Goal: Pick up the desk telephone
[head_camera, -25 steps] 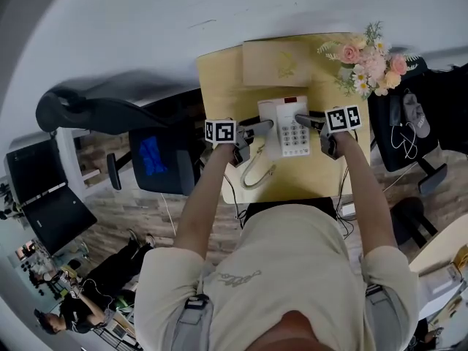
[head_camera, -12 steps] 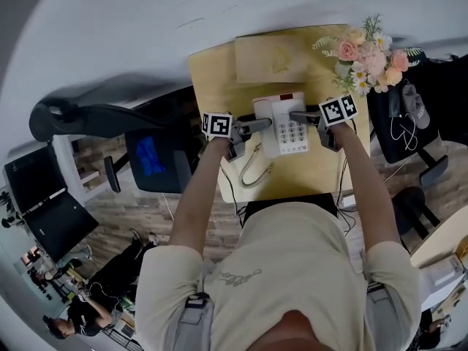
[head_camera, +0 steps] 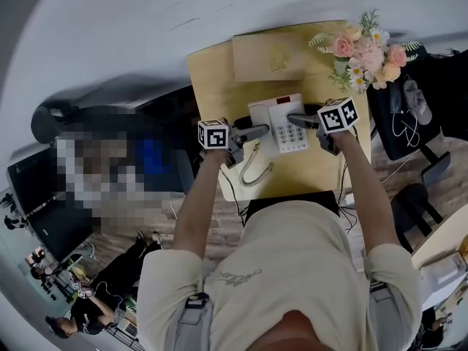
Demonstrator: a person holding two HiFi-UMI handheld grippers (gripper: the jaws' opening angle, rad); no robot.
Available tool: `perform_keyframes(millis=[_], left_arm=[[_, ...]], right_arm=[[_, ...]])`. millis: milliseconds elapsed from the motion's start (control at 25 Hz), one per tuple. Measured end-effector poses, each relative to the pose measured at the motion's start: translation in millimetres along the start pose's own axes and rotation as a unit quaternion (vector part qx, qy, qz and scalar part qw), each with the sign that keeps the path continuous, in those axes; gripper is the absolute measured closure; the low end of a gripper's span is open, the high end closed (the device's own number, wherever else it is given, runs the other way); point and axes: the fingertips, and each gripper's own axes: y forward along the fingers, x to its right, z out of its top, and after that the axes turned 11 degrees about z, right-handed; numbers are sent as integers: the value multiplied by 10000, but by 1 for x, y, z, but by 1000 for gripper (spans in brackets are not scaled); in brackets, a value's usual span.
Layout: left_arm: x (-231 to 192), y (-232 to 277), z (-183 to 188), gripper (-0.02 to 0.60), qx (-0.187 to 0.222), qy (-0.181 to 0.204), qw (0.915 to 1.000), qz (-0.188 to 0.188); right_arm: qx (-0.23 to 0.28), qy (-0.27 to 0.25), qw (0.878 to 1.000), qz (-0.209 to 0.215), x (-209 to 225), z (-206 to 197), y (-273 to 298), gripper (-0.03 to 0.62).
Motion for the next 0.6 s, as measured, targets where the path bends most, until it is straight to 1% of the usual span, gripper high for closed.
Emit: perform_keyframes(millis=[200,320,480,600], left_arm=[[25,-16,4,202,482,314,9983,15],[49,-25,1,201,569,731,9957,57],[85,-40,1,201,849,1109,9902,41],[114,-53,1,202,1066,1462,9835,65]], right_arm=[[291,-326,9990,39,-28,1,-7,345],[358,-625,9974,43,-50,-1,-15,344],[546,-1068,9928,-1,-87,2,-29,344],[644,-1482,9869,-51,-119,6,-40,344]])
